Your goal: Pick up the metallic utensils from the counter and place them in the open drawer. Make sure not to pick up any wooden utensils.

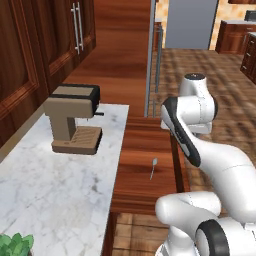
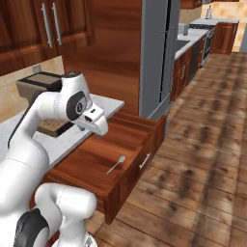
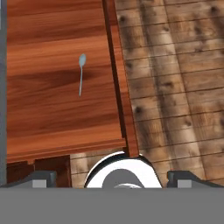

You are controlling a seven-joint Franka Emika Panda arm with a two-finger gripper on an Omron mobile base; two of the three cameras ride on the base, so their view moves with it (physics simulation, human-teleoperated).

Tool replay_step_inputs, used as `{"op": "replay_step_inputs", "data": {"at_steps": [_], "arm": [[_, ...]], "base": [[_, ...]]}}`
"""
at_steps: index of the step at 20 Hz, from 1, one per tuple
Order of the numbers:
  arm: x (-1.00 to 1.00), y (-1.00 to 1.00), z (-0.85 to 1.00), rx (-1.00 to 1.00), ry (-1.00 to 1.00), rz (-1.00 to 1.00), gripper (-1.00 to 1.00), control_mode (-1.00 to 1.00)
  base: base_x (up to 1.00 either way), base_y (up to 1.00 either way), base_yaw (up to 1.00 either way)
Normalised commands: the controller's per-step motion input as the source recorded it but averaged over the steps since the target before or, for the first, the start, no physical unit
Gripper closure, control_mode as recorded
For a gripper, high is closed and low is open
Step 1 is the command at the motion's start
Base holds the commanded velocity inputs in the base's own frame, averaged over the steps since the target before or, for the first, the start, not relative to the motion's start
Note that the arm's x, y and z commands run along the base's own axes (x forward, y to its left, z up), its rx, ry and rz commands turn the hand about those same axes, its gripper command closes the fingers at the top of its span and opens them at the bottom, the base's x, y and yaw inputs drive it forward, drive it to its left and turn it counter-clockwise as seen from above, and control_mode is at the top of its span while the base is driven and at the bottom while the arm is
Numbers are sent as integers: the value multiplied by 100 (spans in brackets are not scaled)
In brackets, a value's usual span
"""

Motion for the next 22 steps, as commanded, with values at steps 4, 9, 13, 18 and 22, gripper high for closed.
{"op": "replay_step_inputs", "data": {"at_steps": [4,9,13,18,22], "arm": [[0,0,0,0,0,0,-100,-100],[-6,-12,0,0,-2,0,-100,100],[0,0,0,0,0,0,-100,100],[0,0,0,0,0,0,-100,100],[0,0,0,0,0,0,-100,100]], "base": [[0,0,0],[-5,-8,0],[-46,-68,-15],[-15,-96,-31],[7,-100,-34]]}}
